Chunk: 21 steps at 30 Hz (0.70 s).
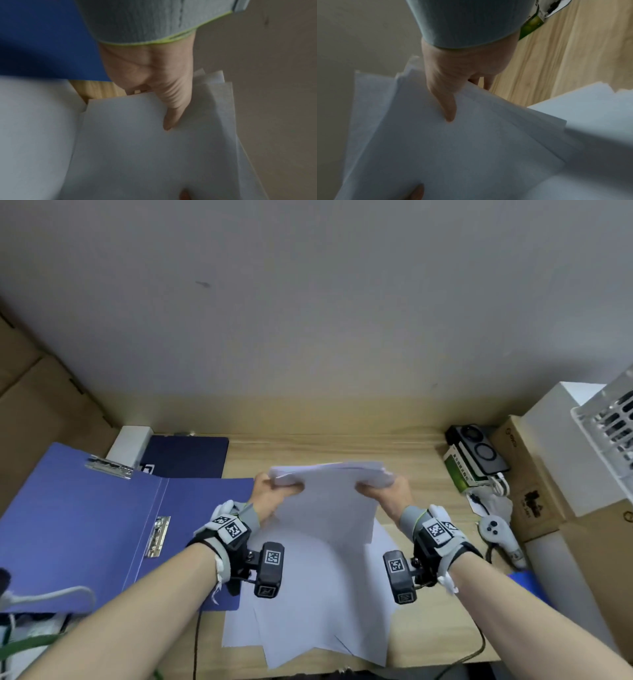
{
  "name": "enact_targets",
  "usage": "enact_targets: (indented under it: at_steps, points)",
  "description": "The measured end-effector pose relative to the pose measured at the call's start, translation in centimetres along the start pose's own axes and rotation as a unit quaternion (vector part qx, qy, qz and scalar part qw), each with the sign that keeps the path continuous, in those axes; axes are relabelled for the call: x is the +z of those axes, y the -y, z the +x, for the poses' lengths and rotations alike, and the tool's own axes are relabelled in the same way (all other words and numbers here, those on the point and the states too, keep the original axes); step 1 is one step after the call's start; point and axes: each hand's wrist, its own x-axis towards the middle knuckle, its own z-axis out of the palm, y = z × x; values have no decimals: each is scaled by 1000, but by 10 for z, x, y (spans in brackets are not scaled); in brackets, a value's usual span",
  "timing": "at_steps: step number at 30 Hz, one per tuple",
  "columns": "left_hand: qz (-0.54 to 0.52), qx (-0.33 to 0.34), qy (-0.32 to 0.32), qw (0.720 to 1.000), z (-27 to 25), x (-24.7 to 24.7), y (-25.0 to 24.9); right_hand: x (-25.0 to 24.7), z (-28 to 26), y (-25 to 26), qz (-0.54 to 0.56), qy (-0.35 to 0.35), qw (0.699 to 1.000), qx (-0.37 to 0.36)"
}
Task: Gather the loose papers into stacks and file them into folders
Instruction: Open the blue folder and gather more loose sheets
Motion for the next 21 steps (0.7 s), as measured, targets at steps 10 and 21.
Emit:
enact_targets:
  at_steps: [10, 21]
  points:
    - [-88, 98, -5, 991, 2, 10, -56, 1, 16, 50, 127, -27, 991, -30]
    - [-66, 38, -27, 997, 4, 23, -24, 19, 14, 5, 82, -1, 996, 40]
